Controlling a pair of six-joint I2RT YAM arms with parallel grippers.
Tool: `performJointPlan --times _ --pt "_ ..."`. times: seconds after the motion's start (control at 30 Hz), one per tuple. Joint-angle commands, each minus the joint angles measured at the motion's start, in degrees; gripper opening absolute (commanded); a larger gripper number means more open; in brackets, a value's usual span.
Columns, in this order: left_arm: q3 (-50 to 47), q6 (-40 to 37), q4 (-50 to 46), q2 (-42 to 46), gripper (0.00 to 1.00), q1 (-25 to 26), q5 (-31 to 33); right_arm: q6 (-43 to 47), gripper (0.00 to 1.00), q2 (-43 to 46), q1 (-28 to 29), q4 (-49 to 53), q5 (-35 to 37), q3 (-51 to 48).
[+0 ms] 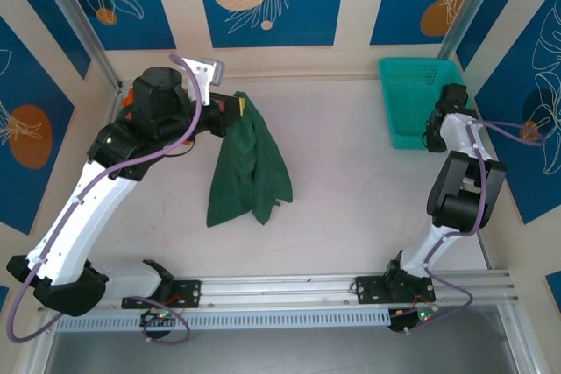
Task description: Fold and stack the t-shirts
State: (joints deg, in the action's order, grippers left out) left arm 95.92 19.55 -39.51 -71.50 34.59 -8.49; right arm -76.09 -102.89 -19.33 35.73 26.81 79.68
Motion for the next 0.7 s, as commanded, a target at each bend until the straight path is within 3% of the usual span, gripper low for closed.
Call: performJointPlan --times 0.0,0.03,0.17,0.47,0.67 --pt "0.8 0.6 3.6 -0.4 0.0 -0.5 -0.9 1.7 0.55 -1.3 -0.8 1.9 4.3 1.0" --pt "1.1 0.8 3.4 -0.8 0.0 -0.6 -1.1 1.1 0.73 -0.6 -1.0 0.8 4.0 -0.3" --pt "2.0 1.4 3.0 -2.1 0.0 -0.5 -1.3 3.3 0.86 3.6 -1.7 -4.0 2.0 -3.9" --pt "5.3 4.9 0.2 -7.2 0.0 -0.6 -0.9 10.1 0.96 21.1 3.6 -6.1 -5.9 -10.5" --pt "13.7 6.7 -7.2 -17.8 0.0 -0.6 -1.7 19.6 0.94 33.8 14.1 -15.9 -23.0 -20.5"
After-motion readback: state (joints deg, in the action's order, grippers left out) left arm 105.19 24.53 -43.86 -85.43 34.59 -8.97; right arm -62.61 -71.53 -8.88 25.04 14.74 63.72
